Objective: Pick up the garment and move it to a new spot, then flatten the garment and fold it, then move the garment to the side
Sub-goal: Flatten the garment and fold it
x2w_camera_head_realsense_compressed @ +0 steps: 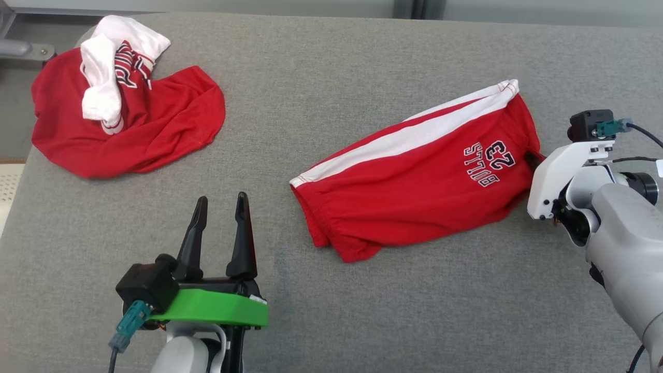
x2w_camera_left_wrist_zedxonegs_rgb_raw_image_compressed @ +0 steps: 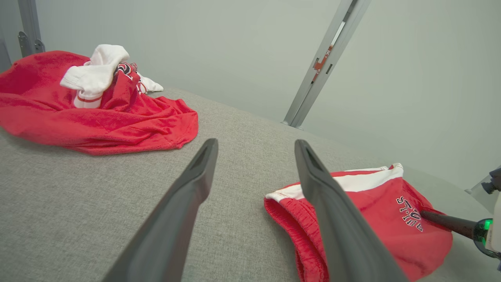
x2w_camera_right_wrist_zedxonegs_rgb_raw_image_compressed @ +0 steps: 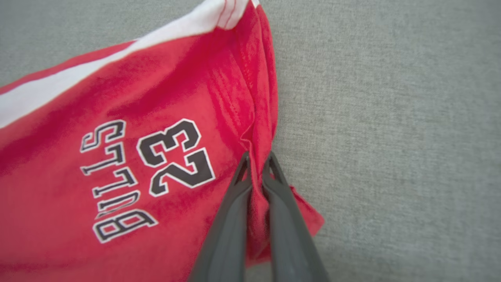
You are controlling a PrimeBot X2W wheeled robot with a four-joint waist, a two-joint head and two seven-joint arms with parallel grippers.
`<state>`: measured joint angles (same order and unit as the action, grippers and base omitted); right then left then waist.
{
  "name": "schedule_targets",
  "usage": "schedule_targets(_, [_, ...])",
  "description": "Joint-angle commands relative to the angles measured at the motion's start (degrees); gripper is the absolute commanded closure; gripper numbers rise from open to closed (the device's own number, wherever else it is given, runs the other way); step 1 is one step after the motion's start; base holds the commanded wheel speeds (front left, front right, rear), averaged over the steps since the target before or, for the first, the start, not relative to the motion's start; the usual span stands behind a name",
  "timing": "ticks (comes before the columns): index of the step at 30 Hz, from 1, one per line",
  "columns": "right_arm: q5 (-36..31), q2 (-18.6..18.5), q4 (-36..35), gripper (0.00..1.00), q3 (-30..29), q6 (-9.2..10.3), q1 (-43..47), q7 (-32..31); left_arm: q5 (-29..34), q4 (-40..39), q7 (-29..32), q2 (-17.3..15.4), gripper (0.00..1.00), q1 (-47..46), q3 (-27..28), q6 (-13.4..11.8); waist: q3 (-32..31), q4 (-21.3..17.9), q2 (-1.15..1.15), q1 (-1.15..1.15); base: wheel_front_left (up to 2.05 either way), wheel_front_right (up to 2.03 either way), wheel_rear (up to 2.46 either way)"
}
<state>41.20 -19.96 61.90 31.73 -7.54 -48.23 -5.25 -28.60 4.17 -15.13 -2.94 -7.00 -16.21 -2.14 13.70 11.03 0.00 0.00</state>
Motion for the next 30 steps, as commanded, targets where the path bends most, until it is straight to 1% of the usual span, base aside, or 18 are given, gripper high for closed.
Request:
schedule_targets(1, [0.75, -0.07, -0.41, 1.0, -0.25, 0.1, 1.35, 1.42, 0.1, 0.23, -0.03, -0.01, 0.0, 0.51, 0.2, 0.15, -0.9, -1.83, 0.0, 0.0, 0.0, 0.0, 0.0])
schedule_targets(6, [3.02, -0.07, -1.48, 1.0, -1.27, 0.1, 3.67, 6.25, 0.33, 0.58, -0.03, -0.01, 0.0, 0.64, 0.48, 0.11, -1.91, -5.62, 0.0, 0.0, 0.0, 0.0, 0.0])
schedule_targets(11, [5.22, 0.69, -2.69, 1.0, -2.56, 0.1, 7.22, 11.07, 0.32, 0.83, -0.03, -0.02, 0.0, 0.63, 0.95, 0.15, -2.51, -9.6, 0.0, 0.0, 0.0, 0.0, 0.0])
schedule_targets(17, [6.7, 2.28, -3.99, 1.0, -3.7, 0.1, 10.84, 15.6, 0.78, 1.33, -0.03, -0.09, 0.0, -0.09, 1.8, 0.4, -2.5, -13.01, 0.0, 0.0, 0.0, 0.0, 0.0])
schedule_targets(24, [6.63, 3.69, -5.02, 1.0, -4.53, 0.1, 12.89, 18.14, 1.35, 2.35, -0.03, -0.1, 0.0, -0.57, 2.37, 0.61, -2.66, -14.64, 0.0, 0.0, 0.0, 0.0, 0.0])
schedule_targets(30, [5.84, 3.62, -4.63, 1.0, -5.24, 0.09, 12.47, 18.69, 2.09, 3.23, -0.03, -0.18, 0.0, -1.08, 2.8, 0.8, -3.19, -13.86, 0.0, 0.0, 0.0, 0.0, 0.0])
